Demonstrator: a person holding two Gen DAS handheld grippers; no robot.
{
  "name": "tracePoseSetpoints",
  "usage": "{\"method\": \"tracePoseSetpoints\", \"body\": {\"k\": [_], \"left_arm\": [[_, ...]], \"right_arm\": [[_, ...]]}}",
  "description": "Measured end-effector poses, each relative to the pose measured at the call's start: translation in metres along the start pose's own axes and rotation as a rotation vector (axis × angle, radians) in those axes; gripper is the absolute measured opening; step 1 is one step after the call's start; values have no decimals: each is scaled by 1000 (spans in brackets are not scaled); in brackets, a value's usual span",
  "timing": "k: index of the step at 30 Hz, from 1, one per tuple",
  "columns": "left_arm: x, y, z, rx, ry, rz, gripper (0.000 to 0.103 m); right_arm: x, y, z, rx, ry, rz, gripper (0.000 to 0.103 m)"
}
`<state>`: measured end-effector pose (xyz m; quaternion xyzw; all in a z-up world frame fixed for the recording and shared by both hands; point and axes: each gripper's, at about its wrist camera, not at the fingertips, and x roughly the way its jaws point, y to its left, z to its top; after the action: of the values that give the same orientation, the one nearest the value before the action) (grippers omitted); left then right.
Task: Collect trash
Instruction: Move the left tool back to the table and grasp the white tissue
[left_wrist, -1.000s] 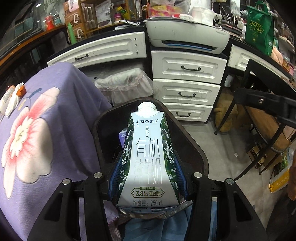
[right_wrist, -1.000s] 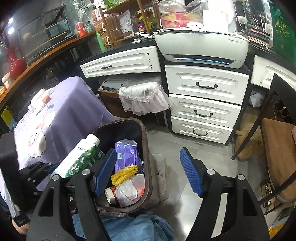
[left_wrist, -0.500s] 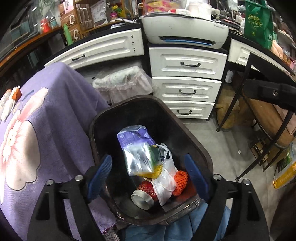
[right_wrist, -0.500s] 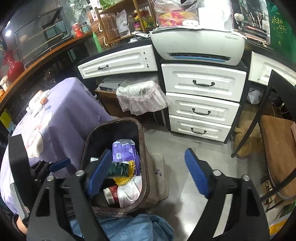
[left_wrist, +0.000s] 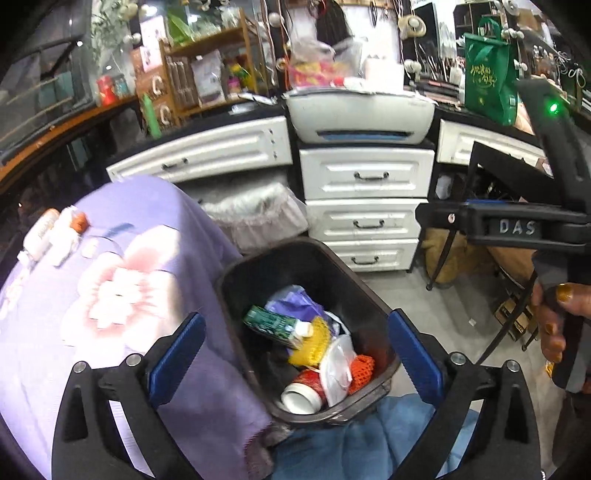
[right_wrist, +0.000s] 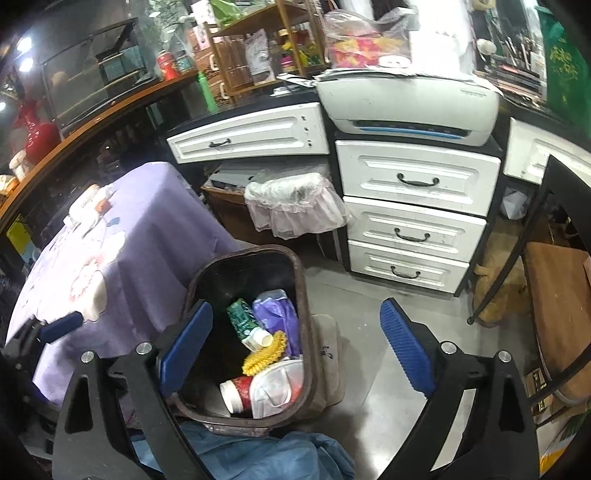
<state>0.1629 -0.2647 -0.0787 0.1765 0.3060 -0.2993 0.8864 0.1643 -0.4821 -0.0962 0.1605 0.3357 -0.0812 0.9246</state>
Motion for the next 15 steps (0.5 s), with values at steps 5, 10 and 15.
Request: {"method": "tracePoseSetpoints", "body": {"k": [5, 10, 15], "left_arm": [[-20, 23, 2, -7, -28, 45, 97], [-41, 48, 4, -3, -59, 108, 97], [-59, 85, 7, -21, -78, 185, 97]], "right_arm": [[0, 24, 5, -23, -1, 51, 94], [2, 59, 14, -68, 0, 114, 94], [8, 104, 22, -138, 8, 188, 94]]}}
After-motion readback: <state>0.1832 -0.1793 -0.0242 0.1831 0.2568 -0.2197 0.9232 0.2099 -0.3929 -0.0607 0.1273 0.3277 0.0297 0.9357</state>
